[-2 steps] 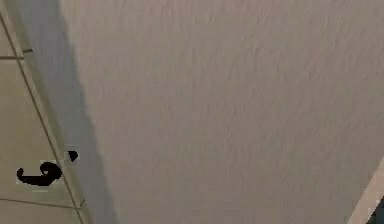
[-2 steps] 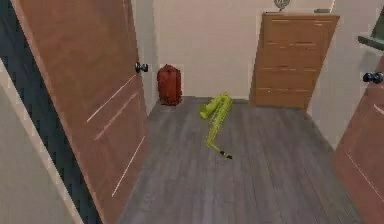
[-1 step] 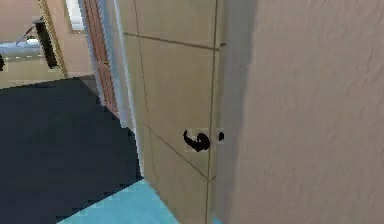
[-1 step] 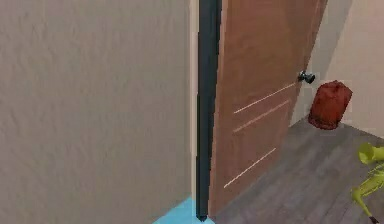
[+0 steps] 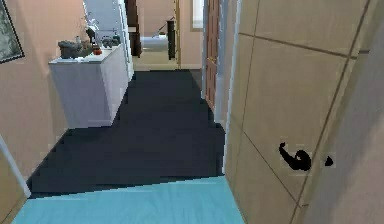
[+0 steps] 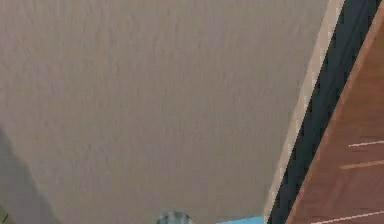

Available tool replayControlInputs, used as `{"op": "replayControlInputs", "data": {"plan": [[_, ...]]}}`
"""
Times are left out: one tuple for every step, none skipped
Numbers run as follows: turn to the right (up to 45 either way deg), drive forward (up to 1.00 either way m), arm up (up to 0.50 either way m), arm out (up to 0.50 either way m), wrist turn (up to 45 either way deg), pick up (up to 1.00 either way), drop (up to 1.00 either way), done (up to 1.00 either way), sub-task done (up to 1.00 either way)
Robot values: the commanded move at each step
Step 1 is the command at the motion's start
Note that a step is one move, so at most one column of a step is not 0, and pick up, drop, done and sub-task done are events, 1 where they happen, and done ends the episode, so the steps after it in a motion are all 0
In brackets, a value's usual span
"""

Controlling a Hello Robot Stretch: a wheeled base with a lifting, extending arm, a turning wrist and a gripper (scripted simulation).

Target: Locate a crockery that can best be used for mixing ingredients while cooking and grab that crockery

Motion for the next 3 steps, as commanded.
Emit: {"op": "replayControlInputs", "data": {"plan": [[0.0,1.00,0.00,0.00,0.0,0.00,0.00,0.00,0.00],[-3.0,0.00,0.00,0.00,0.0,0.00,0.00,0.00,0.00],[-45.0,0.00,0.00,0.00,0.0,0.00,0.00,0.00,0.00]]}}
